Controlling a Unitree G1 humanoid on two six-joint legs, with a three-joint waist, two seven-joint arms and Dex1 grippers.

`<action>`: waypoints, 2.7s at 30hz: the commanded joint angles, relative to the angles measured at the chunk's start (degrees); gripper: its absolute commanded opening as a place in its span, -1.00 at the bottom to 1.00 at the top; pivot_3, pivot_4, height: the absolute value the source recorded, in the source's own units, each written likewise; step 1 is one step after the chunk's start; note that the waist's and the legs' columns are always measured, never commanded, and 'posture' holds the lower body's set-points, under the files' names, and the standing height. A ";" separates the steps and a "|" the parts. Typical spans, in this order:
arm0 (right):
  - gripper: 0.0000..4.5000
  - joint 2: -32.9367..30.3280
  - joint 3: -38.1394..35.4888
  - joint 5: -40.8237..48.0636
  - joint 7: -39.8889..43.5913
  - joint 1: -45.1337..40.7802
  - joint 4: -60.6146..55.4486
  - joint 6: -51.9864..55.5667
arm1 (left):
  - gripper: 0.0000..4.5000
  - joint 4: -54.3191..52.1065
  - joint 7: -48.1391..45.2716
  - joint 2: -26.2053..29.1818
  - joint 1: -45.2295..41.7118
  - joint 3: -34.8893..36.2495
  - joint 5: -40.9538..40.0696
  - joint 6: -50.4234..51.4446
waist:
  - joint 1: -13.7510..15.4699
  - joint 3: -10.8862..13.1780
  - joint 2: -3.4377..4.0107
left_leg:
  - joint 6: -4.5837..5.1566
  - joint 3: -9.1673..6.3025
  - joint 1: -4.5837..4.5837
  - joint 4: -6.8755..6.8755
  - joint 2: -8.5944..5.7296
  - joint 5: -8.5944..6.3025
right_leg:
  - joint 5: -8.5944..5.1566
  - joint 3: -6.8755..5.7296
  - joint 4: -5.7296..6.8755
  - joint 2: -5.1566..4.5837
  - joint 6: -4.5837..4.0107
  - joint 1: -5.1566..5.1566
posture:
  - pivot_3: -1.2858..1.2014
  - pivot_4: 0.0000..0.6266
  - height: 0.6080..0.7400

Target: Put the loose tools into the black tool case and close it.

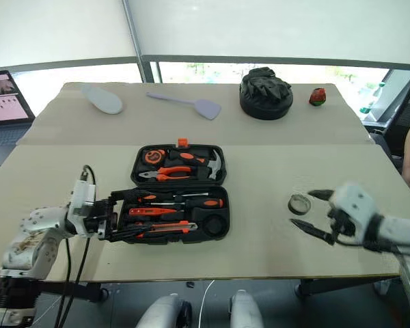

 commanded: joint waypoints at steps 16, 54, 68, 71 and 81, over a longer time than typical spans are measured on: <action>-0.97 -1.53 15.97 -10.43 6.94 -13.92 13.06 0.41 | 1.00 -6.17 2.89 0.20 2.66 1.45 0.34 -2.43 | 0.12 0.00 -0.02 | 0.00 0.16 -0.65 0.21 -0.05 0.02 | 0.16 0.08 0.09 -0.05 0.01 -0.69 | 0.03 -0.52 1.00; 0.83 9.74 36.60 1.24 17.09 -36.77 -12.30 27.63 | 1.00 -5.91 9.03 3.11 9.86 8.75 1.94 -3.08 | 0.25 0.03 -0.08 | -0.05 -0.04 -0.84 0.13 -0.07 0.04 | 0.30 -0.13 0.03 -0.12 -0.04 -0.92 | 0.03 -0.52 1.00; 0.21 12.86 21.57 -9.06 2.10 -31.76 18.23 -0.04 | -0.41 6.08 35.32 2.61 1.93 13.48 10.09 10.29 | 0.48 0.04 -0.18 | -0.14 0.03 -0.79 0.16 -0.16 0.09 | 0.33 -0.09 0.13 -0.19 -0.01 -0.90 | 0.03 -0.52 1.00; -0.25 18.25 21.84 -12.55 -2.70 -31.86 25.59 -8.98 | -0.94 7.69 36.21 1.46 -0.89 9.60 12.30 12.41 | -0.04 0.04 -0.17 | -0.20 0.09 -0.79 0.07 -0.14 0.12 | 0.36 -0.03 0.19 -0.13 -0.05 -0.99 | 0.03 -0.52 1.00; -0.98 27.02 27.89 -24.79 -9.35 -33.48 33.79 -21.46 | -1.00 16.50 34.08 -3.36 -12.30 -0.97 16.87 15.02 | -0.68 0.04 -0.16 | -0.30 0.03 -0.79 0.06 -0.15 0.18 | 0.40 -0.02 0.25 -0.09 -0.09 -1.00 | 0.03 -0.52 1.00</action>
